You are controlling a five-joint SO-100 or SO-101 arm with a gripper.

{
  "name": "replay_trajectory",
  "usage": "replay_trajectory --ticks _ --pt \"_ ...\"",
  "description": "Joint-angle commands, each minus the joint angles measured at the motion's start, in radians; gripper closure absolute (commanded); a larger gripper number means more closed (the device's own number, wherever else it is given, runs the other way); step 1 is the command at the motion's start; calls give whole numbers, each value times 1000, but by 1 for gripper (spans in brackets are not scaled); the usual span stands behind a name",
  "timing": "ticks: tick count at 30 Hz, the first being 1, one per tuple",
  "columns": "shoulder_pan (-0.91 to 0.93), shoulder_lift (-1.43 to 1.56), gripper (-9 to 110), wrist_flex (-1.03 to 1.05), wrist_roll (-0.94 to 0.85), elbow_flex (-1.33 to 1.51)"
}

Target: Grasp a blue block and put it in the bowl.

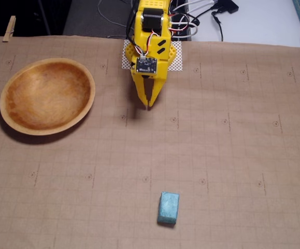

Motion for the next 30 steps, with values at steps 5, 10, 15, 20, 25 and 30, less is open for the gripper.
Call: replay_trajectory --ticks 5,10,15,20,25,30 --pt "3 9 102 2 -6 -179" --pt "3 9 102 2 -6 -325" --pt "3 9 102 2 -8 -426" --pt "3 8 102 2 -8 -497" --pt "-35 8 102 2 -9 -537" --pt "-49 8 101 -34 -9 -551"
